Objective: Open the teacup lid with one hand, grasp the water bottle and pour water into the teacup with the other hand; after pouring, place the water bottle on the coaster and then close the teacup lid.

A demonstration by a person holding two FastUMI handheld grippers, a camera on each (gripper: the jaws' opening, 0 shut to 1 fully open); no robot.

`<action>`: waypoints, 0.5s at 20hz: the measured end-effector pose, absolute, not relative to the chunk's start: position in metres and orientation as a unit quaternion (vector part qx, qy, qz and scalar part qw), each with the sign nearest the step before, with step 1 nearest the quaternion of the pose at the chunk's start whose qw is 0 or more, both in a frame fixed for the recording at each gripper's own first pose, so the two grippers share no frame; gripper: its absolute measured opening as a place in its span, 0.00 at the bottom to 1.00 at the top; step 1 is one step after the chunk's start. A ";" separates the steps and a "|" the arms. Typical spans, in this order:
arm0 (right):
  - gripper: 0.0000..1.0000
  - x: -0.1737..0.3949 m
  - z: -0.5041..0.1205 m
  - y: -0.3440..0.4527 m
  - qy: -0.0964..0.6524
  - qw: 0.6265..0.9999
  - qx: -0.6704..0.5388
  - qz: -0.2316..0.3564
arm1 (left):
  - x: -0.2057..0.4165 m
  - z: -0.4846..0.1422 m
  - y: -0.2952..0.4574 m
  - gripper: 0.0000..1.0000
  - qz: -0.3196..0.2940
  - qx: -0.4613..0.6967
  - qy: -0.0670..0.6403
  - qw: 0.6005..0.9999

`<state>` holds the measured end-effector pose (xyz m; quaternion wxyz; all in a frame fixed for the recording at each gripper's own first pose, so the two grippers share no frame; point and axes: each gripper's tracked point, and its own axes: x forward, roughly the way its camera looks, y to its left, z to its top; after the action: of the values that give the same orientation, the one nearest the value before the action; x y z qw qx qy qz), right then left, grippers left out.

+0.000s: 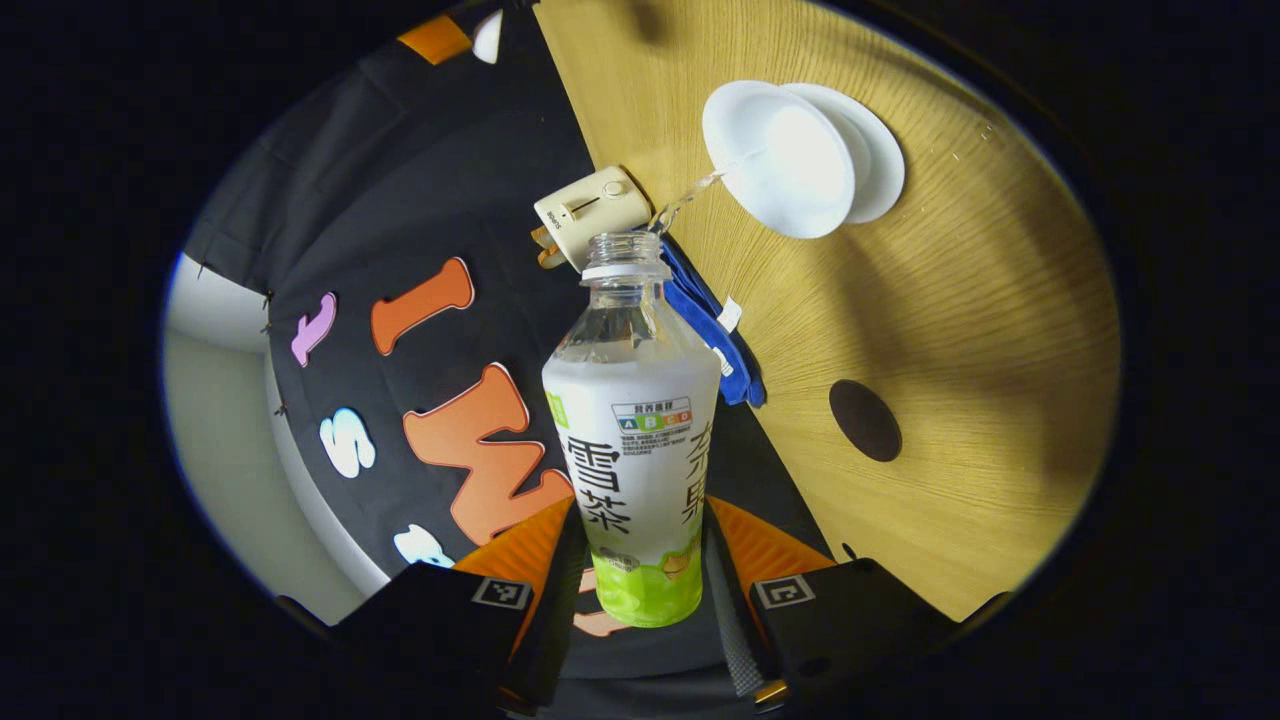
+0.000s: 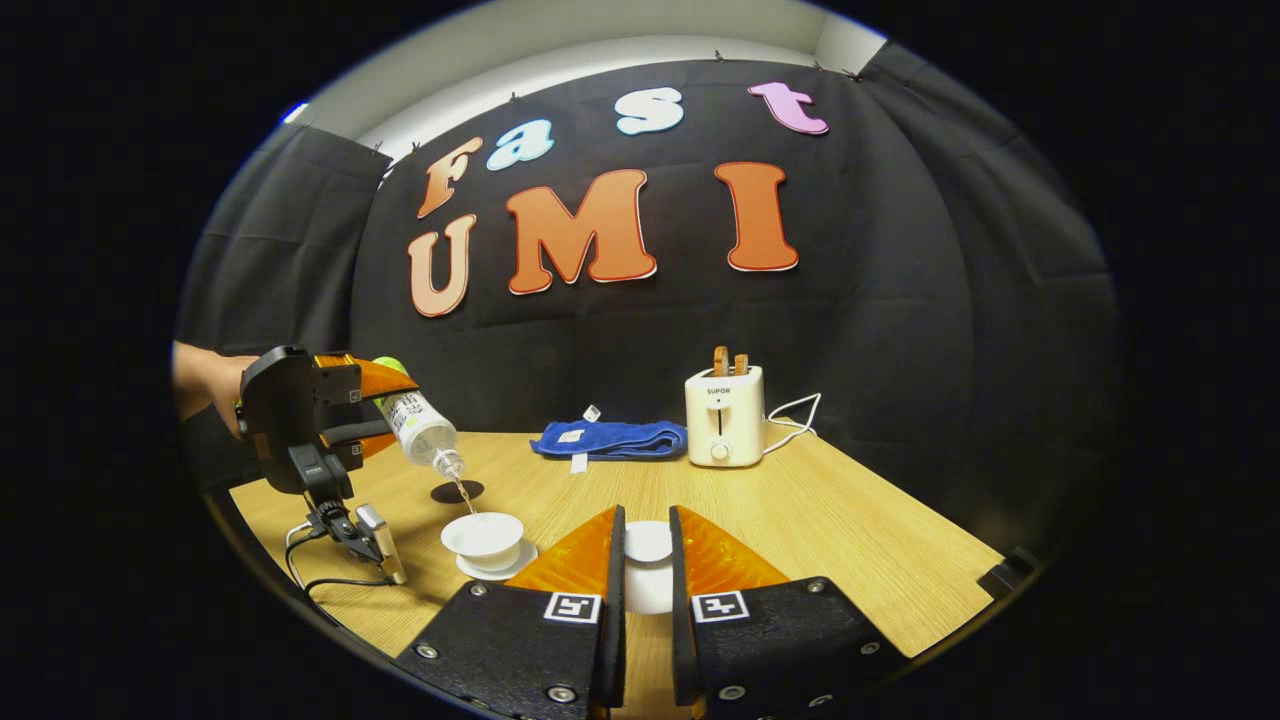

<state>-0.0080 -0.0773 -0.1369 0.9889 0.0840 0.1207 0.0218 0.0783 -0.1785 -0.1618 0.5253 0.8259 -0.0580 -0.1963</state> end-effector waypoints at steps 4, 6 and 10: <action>0.19 -0.010 -0.136 -0.077 0.120 0.989 0.084 0.025 | 0.080 -0.158 -0.179 0.68 -0.184 0.837 -0.073 0.510; 0.19 -0.012 -0.135 -0.077 0.119 0.989 0.082 0.027 | 0.076 -0.156 -0.182 0.65 -0.180 0.843 -0.083 0.500; 0.19 -0.014 -0.134 -0.078 0.117 0.989 0.082 0.028 | 0.070 -0.152 -0.186 0.66 -0.169 0.857 -0.103 0.477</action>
<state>-0.0144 -0.0783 -0.1340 0.9894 0.0816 0.1171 0.0276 0.0702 -0.1860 -0.1518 0.4766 0.8565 -0.1026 -0.1692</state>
